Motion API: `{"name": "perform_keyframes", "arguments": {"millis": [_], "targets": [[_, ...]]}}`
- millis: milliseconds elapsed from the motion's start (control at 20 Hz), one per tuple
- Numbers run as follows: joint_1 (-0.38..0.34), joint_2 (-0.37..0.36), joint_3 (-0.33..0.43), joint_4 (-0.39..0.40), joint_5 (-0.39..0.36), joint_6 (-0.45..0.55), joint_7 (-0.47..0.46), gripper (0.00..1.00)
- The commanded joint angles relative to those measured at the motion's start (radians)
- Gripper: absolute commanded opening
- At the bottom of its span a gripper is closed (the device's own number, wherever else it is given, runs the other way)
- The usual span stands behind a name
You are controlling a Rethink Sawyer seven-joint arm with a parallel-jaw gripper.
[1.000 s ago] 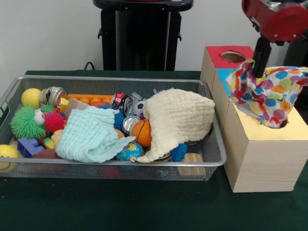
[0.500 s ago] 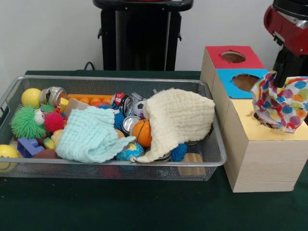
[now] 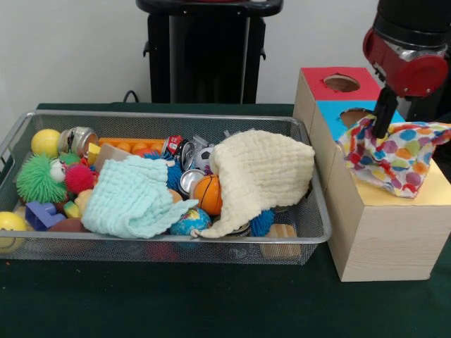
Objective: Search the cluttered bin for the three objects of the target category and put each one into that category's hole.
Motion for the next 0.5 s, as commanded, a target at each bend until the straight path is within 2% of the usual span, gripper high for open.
{"name": "perform_keyframes", "arguments": {"millis": [50, 250, 500], "targets": [[-0.024, 0.010, 0.122, 0.195, 0.034, -0.111, 0.167, 0.00], [-0.029, 0.043, 0.154, 0.187, 0.043, -0.095, 0.168, 0.00], [0.018, 0.075, 0.165, 0.170, 0.070, -0.143, 0.237, 0.00]]}}
